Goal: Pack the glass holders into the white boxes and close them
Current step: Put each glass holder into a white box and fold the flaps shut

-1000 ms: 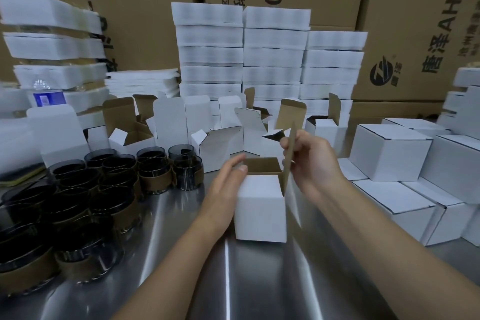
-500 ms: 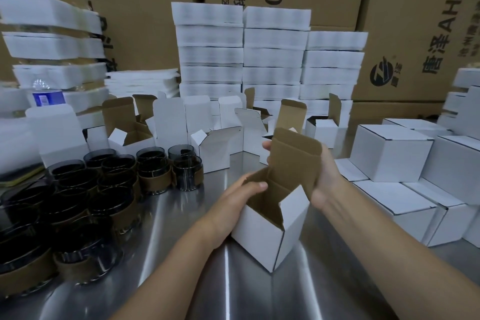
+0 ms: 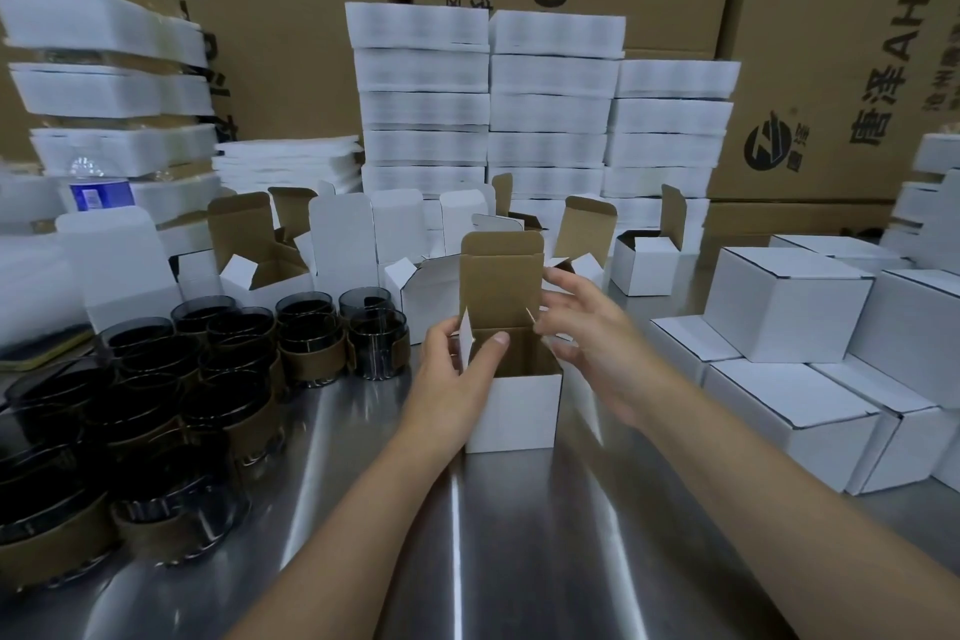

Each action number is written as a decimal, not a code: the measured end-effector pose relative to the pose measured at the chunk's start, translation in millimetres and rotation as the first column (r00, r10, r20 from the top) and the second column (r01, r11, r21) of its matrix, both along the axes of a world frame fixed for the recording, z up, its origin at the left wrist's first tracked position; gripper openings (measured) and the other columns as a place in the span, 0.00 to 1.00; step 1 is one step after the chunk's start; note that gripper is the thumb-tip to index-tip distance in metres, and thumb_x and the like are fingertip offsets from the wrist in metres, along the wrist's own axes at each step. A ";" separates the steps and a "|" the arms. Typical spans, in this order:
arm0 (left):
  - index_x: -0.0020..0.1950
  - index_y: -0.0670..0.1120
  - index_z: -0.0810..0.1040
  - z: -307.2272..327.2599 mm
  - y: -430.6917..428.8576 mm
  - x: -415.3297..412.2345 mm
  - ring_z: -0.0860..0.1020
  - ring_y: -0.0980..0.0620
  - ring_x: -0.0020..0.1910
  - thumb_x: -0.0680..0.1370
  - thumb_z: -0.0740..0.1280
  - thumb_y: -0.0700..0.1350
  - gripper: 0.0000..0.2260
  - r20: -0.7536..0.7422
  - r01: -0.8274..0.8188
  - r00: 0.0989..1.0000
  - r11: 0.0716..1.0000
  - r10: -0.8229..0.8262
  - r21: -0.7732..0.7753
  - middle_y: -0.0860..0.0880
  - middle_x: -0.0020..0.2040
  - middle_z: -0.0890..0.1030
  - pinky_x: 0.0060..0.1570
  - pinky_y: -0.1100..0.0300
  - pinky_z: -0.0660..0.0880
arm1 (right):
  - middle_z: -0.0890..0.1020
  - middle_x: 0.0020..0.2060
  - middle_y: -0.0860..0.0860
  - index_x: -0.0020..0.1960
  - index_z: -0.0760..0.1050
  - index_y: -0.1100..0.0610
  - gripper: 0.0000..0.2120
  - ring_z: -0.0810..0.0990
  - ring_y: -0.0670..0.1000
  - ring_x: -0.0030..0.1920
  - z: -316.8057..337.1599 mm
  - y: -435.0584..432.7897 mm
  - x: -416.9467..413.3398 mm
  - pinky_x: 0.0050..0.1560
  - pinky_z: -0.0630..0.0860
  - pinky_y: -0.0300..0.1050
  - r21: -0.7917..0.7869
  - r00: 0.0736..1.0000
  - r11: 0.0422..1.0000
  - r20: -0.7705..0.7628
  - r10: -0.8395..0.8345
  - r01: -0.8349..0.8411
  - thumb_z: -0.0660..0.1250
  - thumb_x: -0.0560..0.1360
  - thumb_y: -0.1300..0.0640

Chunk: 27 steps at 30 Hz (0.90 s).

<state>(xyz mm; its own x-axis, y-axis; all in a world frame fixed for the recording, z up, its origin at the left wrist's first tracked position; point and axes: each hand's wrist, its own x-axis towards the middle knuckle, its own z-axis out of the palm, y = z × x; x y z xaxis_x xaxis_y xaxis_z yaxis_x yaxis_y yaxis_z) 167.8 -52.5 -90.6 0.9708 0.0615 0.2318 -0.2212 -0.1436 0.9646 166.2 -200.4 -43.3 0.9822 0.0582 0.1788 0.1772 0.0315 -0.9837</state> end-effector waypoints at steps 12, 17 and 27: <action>0.59 0.49 0.73 11.4 10.6 -4.4 0.77 0.48 0.55 0.78 0.62 0.53 0.13 0.145 -0.281 0.935 0.927 0.322 -0.250 0.48 0.54 0.79 0.57 0.52 0.73 | 0.80 0.55 0.56 0.60 0.75 0.53 0.12 0.81 0.55 0.53 -16.2 5.4 25.7 0.44 0.80 0.41 0.042 0.987 0.994 -0.127 -0.098 0.104 0.56 0.81 0.60; 0.62 0.46 0.70 20.0 18.5 -10.0 0.76 0.49 0.54 0.73 0.58 0.54 0.21 0.217 -0.405 0.806 0.781 0.550 -0.475 0.45 0.58 0.78 0.53 0.57 0.73 | 0.80 0.55 0.56 0.60 0.75 0.56 0.13 0.78 0.56 0.54 -37.5 52.0 38.9 0.56 0.76 0.50 -0.595 0.993 0.804 0.105 0.061 0.013 0.60 0.77 0.64; 0.65 0.45 0.68 21.9 26.6 -5.1 0.74 0.48 0.57 0.72 0.57 0.54 0.23 0.182 -0.478 0.750 0.710 0.636 -0.517 0.44 0.61 0.75 0.56 0.55 0.72 | 0.76 0.58 0.51 0.62 0.71 0.52 0.14 0.74 0.50 0.55 -44.8 97.4 50.7 0.54 0.73 0.44 -0.701 0.969 0.711 0.132 0.208 -0.057 0.63 0.77 0.51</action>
<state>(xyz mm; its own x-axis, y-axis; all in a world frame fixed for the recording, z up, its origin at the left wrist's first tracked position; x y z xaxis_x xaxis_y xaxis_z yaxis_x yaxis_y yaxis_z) 162.7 -25.8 -68.7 0.5921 0.7313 0.3386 -0.5394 0.0474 0.8407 216.9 -103.0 -88.1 0.9058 0.3657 0.2139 0.4054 -0.6019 -0.6880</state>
